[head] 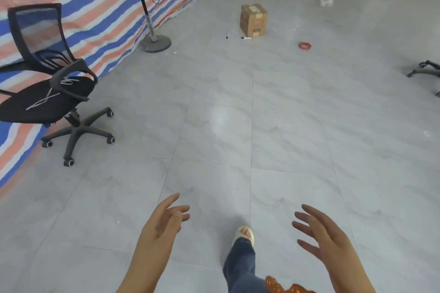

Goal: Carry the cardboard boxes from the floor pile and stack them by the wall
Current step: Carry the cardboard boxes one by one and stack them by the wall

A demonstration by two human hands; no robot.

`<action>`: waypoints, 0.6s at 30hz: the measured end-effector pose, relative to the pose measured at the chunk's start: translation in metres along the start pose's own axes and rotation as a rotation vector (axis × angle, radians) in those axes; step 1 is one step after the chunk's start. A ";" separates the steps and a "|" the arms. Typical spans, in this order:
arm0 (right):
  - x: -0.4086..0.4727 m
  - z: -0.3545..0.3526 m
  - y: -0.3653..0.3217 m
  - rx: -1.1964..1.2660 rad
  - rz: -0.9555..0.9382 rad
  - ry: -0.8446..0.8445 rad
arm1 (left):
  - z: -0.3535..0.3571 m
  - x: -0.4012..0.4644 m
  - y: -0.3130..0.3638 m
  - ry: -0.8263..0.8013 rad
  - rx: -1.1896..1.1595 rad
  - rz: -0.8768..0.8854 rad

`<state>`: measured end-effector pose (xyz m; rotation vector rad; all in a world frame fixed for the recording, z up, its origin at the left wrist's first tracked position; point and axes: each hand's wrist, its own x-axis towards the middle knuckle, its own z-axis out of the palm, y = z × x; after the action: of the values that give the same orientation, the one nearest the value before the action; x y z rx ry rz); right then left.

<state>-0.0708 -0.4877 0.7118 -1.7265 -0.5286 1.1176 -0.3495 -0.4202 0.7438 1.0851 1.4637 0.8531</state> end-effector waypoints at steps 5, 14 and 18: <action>0.115 0.018 -0.078 -0.007 -0.090 -0.017 | 0.033 0.103 0.053 0.056 -0.044 0.040; 0.271 0.078 -0.153 -0.048 -0.065 -0.091 | 0.068 0.268 0.093 0.051 -0.042 -0.035; 0.347 0.118 -0.181 -0.040 -0.059 -0.058 | 0.073 0.371 0.117 0.024 0.010 -0.022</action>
<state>0.0198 -0.0890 0.7085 -1.7062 -0.6372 1.1249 -0.2616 -0.0350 0.7166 1.0671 1.4991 0.8468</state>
